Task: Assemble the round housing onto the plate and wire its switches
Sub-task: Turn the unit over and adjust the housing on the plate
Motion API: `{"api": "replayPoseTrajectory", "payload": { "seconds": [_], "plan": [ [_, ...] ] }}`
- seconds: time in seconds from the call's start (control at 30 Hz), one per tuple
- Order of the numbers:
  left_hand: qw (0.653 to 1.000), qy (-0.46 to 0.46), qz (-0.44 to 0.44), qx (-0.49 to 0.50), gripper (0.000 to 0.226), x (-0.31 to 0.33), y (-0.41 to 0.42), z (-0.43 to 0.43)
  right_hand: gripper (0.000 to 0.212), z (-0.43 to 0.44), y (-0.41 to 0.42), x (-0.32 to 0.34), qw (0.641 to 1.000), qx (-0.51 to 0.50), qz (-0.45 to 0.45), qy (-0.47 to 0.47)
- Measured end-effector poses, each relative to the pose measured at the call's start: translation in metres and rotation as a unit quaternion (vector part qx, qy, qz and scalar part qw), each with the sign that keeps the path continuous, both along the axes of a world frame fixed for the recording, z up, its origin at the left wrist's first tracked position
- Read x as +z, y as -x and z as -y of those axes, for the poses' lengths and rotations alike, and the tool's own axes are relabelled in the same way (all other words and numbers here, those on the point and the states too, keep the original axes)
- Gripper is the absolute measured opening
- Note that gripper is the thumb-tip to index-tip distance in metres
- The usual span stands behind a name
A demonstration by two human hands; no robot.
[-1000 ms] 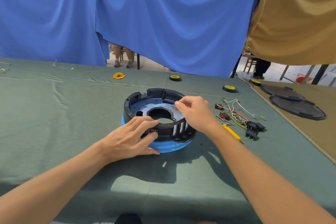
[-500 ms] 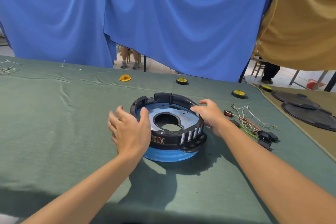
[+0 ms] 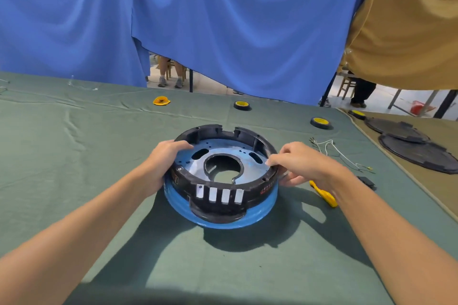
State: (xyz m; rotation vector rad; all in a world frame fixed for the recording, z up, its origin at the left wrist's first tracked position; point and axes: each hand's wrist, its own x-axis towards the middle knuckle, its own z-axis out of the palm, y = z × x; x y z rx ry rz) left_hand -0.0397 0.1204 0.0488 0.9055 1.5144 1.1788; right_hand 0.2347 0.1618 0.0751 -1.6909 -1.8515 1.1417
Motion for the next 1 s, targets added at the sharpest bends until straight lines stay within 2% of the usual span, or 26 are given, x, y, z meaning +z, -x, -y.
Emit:
{"api": "replayPoseTrajectory", "payload": {
  "seconds": [0.07, 0.13, 0.23, 0.33, 0.4, 0.5, 0.67, 0.73, 0.77, 0.83, 0.87, 0.93, 1.0],
  "plan": [
    [1.0, 0.007, -0.01, 0.012, 0.029, 0.001, -0.003, -0.005, 0.038, 0.0, -0.002, -0.001, 0.999, -0.015, 0.034, -0.013],
    [0.995, 0.021, -0.025, 0.098, 0.041, -0.002, -0.009, -0.01, 0.045, -0.007, 0.002, -0.008, 0.994, -0.073, 0.038, -0.077],
    [0.982, 0.02, -0.039, 0.184, 0.052, -0.004, -0.023, -0.008, 0.051, -0.011, 0.017, -0.018, 0.982, -0.134, -0.07, -0.116],
    [0.985, 0.015, -0.036, 0.169, 0.038, -0.008, -0.034, -0.003, 0.038, -0.01, 0.031, -0.027, 0.964, -0.141, -0.222, -0.037],
    [0.988, -0.003, -0.018, 0.152, 0.028, -0.011, -0.033, -0.001, 0.035, -0.006, 0.035, -0.03, 0.945, -0.156, -0.289, -0.003],
    [0.992, -0.03, 0.002, 0.126, 0.021, -0.011, -0.028, -0.002, 0.032, -0.002, 0.036, -0.033, 0.943, -0.177, -0.282, -0.009],
    [0.994, -0.057, -0.015, 0.093, 0.027, -0.011, -0.021, -0.018, 0.036, 0.005, 0.025, -0.035, 0.954, -0.166, -0.248, -0.017],
    [0.99, -0.071, -0.081, 0.088, 0.033, -0.011, -0.021, -0.024, 0.043, 0.007, 0.01, -0.031, 0.966, -0.16, -0.195, -0.061],
    [0.979, -0.081, -0.158, 0.096, 0.035, -0.009, -0.02, -0.025, 0.042, 0.007, -0.003, -0.03, 0.97, -0.167, -0.133, -0.115],
    [0.924, -0.14, -0.338, 0.116, 0.035, 0.0, -0.024, -0.022, 0.03, 0.008, -0.032, -0.033, 0.952, -0.195, 0.04, -0.231],
    [0.895, -0.19, -0.39, 0.107, 0.031, 0.007, -0.029, -0.017, 0.026, 0.01, -0.045, -0.036, 0.936, -0.195, 0.131, -0.261],
    [0.868, -0.269, -0.416, 0.028, 0.023, 0.02, -0.048, -0.007, 0.028, 0.017, -0.056, -0.044, 0.914, -0.155, 0.275, -0.255],
    [0.841, -0.277, -0.454, -0.097, 0.028, 0.026, -0.075, 0.003, 0.032, 0.023, -0.057, -0.055, 0.895, -0.109, 0.356, -0.246]
  ]
}}
